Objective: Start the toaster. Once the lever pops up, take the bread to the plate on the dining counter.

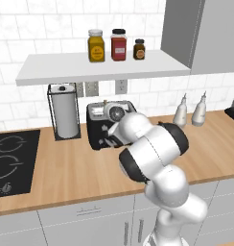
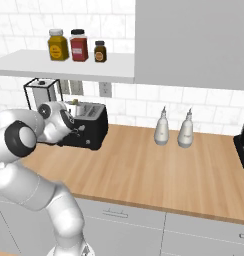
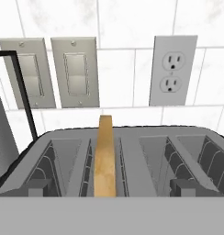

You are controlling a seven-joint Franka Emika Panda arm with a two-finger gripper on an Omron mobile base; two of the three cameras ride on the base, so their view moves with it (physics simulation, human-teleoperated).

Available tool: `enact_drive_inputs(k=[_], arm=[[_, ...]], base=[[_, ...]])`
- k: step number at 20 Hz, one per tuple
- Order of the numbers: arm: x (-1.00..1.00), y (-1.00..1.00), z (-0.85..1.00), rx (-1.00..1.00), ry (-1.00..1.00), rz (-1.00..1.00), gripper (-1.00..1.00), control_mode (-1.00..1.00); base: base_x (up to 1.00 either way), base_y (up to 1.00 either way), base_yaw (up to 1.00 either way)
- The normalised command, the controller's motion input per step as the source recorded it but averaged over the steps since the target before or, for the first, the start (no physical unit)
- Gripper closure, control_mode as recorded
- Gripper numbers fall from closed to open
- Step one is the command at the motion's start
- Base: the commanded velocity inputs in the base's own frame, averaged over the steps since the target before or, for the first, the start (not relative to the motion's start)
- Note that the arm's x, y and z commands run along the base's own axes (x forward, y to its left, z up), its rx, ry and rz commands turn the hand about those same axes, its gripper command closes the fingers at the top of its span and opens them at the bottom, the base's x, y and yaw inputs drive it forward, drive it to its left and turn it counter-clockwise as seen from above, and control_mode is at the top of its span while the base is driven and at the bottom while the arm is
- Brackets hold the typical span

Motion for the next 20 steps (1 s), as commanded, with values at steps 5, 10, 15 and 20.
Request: enact_drive_inputs(k=[5,10,15,20], arm=[[0.21,0.07,-0.01,0.0,0.0,0.0,-1.0,-1.0],[0.04,0.03,0.0,0.0,-0.01,0.0,1.0,-1.0],[-0.02,0.0,0.0,0.0,-0.03,0.0,1.0,-1.0],[-0.02,0.0,0.22,0.0,-0.02,0.0,1.0,-1.0]], base=[[0.0,0.0,0.0],[0.0,0.0,0.0],[0.0,0.0,0.0],[0.0,0.0,0.0]])
